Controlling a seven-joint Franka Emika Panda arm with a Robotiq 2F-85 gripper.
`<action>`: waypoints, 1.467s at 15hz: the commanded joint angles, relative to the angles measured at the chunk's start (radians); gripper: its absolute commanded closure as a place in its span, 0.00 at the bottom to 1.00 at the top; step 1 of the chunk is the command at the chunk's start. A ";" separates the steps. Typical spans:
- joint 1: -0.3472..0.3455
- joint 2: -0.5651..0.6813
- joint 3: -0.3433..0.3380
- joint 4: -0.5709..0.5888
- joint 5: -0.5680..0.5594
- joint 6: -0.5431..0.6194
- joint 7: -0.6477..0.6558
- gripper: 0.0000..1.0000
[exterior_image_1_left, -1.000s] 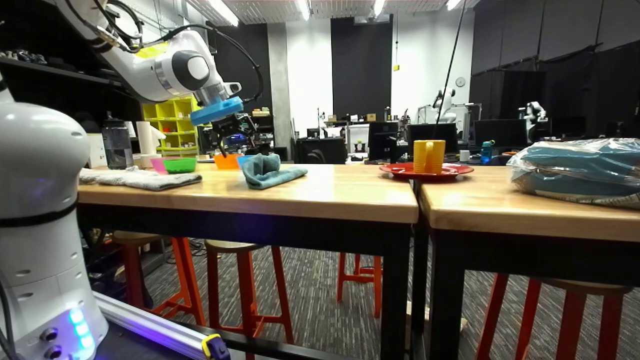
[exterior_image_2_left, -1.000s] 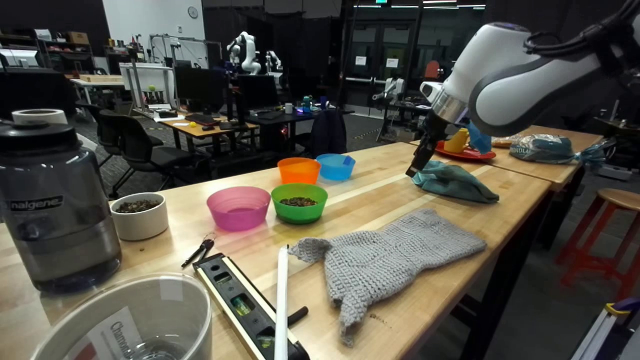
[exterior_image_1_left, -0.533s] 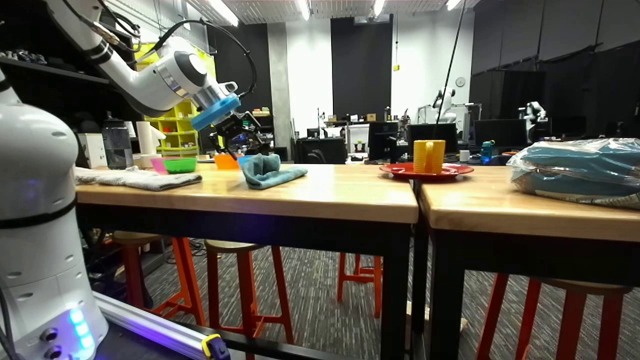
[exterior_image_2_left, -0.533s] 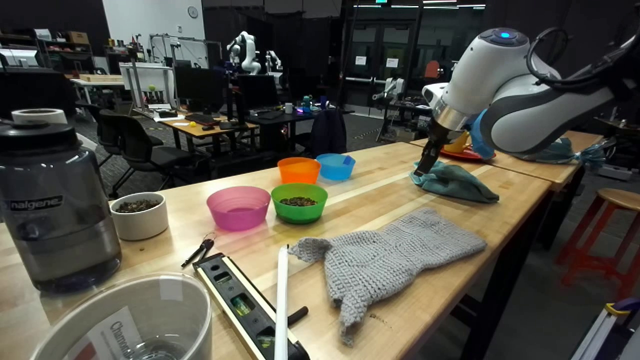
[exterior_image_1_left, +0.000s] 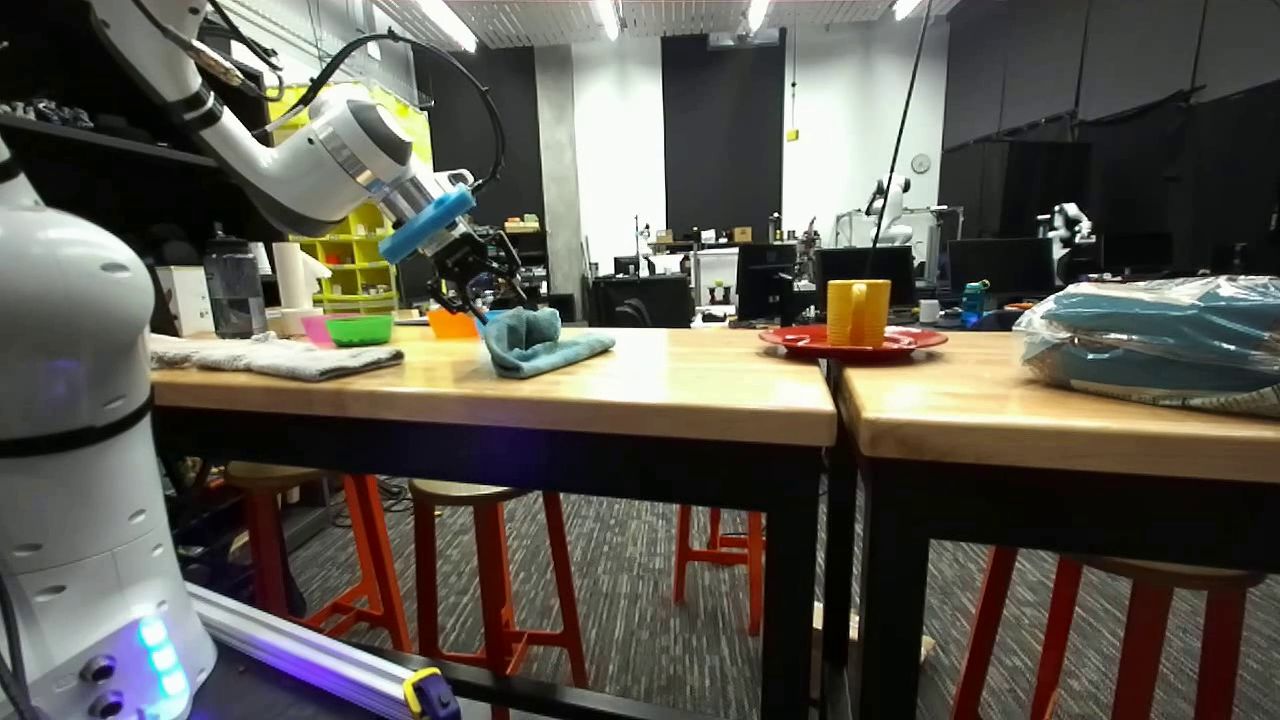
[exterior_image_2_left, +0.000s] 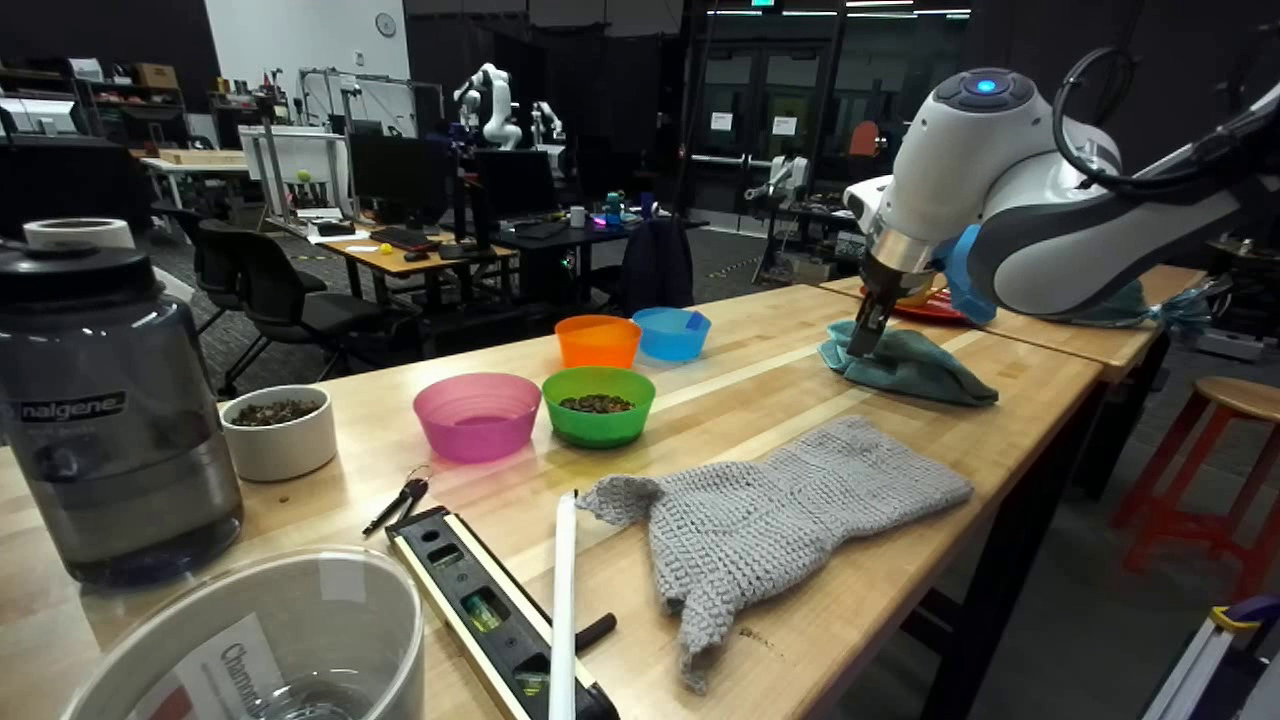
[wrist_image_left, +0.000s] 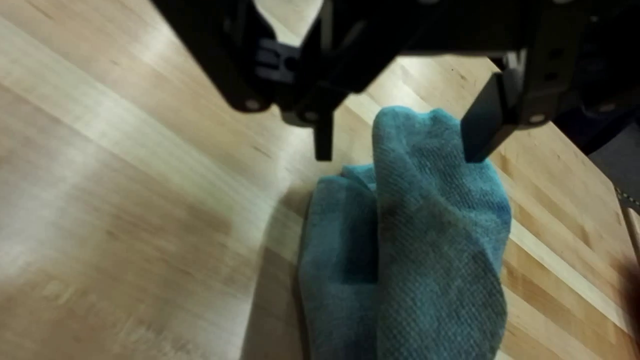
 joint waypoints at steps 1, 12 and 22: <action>0.026 -0.012 -0.018 0.018 -0.034 -0.047 0.030 0.64; 0.049 -0.004 -0.090 0.074 -0.007 -0.090 0.011 1.00; 0.164 -0.046 -0.147 0.058 0.277 -0.193 -0.229 0.35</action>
